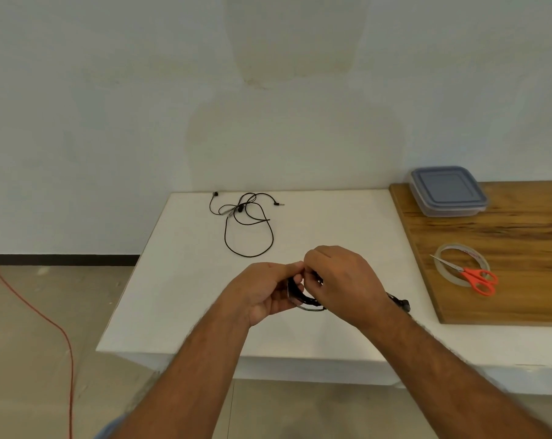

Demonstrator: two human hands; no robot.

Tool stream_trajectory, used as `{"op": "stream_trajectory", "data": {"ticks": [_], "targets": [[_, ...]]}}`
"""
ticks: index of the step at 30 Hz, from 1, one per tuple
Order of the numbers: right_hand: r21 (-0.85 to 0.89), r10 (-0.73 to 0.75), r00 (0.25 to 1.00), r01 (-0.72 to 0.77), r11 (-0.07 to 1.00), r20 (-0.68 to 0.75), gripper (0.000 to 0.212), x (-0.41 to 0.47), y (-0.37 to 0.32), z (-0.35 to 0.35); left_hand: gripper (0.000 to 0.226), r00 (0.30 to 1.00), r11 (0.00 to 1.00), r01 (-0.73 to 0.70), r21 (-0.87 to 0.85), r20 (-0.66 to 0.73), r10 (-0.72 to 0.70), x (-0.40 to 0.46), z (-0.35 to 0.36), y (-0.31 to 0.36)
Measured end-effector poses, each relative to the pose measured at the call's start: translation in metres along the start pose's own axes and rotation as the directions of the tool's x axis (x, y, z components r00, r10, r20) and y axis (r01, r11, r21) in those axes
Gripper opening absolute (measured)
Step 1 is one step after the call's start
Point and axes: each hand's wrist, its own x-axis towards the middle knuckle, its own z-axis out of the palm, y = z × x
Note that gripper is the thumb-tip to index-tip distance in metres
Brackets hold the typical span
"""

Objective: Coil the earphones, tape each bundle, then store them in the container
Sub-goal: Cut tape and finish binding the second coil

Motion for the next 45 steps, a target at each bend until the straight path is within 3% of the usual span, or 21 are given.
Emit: {"op": "stream_trajectory", "data": {"ticks": [8,15,22,32,38,45], "targets": [[0.021,0.001,1.000,-0.001,1.000,0.019,0.015,0.000,-0.001,-0.001,0.009,0.995,0.993,-0.081,0.085,-0.052,0.085,0.000,-0.001,-0.001],[0.020,0.033,0.996,-0.035,0.999,0.084,0.013,0.000,-0.001,0.000,0.009,0.965,0.945,-0.191,0.264,-0.125,0.230,0.000,0.002,-0.003],[0.023,0.113,0.948,-0.126,0.992,0.296,0.019,0.002,0.002,-0.009,0.015,0.916,0.831,-0.240,0.503,-0.165,0.365,0.003,0.001,-0.009],[-0.002,0.256,0.885,-0.278,0.961,0.389,0.025,0.002,0.006,-0.019,0.015,0.902,0.653,-0.210,0.727,-0.113,0.416,0.001,0.007,-0.013],[0.068,0.383,0.836,-0.441,0.895,0.392,0.017,0.002,0.011,-0.023,0.015,0.904,0.566,-0.216,0.796,-0.056,0.423,0.000,0.011,-0.015],[0.241,0.412,0.786,-0.558,0.794,0.461,0.011,0.002,0.019,-0.026,0.012,0.916,0.510,-0.251,0.823,0.031,0.401,-0.001,0.009,-0.014]]}}
